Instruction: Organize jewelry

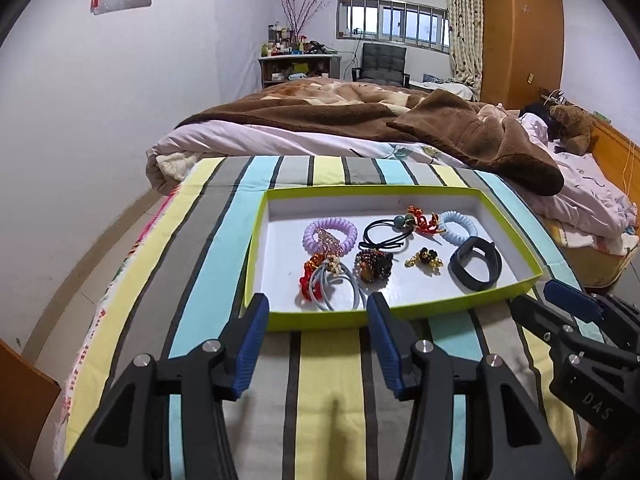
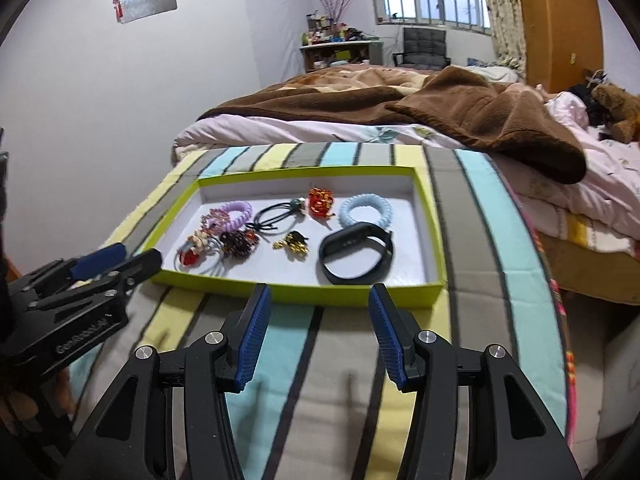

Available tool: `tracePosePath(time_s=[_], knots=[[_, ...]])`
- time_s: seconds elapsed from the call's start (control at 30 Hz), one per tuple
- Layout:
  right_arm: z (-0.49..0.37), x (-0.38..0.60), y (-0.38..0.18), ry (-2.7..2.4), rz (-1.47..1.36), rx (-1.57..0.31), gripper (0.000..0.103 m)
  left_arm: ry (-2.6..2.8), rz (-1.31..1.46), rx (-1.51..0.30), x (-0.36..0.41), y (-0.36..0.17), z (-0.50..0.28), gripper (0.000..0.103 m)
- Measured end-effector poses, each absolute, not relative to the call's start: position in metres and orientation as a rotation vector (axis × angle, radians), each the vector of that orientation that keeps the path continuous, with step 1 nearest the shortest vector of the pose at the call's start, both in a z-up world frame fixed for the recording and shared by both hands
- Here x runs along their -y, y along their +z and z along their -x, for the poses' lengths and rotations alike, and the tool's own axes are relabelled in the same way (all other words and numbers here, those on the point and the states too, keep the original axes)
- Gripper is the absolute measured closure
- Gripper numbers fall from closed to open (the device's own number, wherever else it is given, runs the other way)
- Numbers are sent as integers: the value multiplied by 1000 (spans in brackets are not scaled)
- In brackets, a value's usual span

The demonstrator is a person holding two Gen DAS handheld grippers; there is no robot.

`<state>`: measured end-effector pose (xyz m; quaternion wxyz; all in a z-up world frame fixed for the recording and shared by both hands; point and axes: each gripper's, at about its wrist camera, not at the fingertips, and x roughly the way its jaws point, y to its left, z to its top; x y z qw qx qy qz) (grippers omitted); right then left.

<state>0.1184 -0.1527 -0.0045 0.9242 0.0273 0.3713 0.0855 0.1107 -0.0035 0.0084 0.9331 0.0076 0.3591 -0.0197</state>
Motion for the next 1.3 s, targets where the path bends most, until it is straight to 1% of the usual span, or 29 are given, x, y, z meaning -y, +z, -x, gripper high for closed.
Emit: tracePosePath(time_s=[0.17, 0.37, 1.3], knots=[[-105, 152, 1, 165, -53, -744, 52, -53, 22, -739, 2, 9, -101, 50], [-97, 150, 6, 168, -53, -729, 52, -35, -1, -730, 6, 9, -94, 50], [-97, 151, 3, 174, -71, -743, 52, -23, -1, -719, 1, 12, -88, 50]])
